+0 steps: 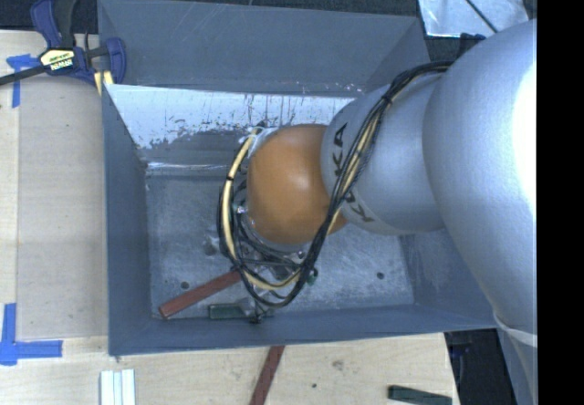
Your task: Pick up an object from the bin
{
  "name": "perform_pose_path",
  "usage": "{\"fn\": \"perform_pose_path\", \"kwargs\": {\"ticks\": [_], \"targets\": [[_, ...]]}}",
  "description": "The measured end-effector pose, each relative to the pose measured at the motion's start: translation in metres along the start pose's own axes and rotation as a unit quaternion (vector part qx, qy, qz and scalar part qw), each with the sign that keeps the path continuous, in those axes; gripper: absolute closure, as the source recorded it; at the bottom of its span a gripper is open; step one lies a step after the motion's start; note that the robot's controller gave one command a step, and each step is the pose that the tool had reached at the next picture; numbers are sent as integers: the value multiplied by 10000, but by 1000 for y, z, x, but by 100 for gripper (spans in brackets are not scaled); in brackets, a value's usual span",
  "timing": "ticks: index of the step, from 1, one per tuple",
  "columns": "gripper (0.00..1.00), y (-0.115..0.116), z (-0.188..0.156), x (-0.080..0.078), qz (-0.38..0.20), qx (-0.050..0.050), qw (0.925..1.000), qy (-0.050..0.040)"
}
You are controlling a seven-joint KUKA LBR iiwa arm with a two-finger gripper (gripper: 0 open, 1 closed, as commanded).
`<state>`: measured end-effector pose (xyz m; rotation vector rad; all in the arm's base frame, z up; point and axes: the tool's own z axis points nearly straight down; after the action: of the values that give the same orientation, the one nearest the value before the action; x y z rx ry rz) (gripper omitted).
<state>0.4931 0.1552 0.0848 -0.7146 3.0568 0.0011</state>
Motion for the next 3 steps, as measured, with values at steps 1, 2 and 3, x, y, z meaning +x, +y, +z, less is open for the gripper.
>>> {"fn": "perform_pose_path", "kwargs": {"ticks": [1,2,3], "targets": [[0,0,0,0,-1,0,10000,-1],[100,-9,13,3,-1960,12,9806,-27],[100,-10,13,3,-1952,12,9808,-25]]}}
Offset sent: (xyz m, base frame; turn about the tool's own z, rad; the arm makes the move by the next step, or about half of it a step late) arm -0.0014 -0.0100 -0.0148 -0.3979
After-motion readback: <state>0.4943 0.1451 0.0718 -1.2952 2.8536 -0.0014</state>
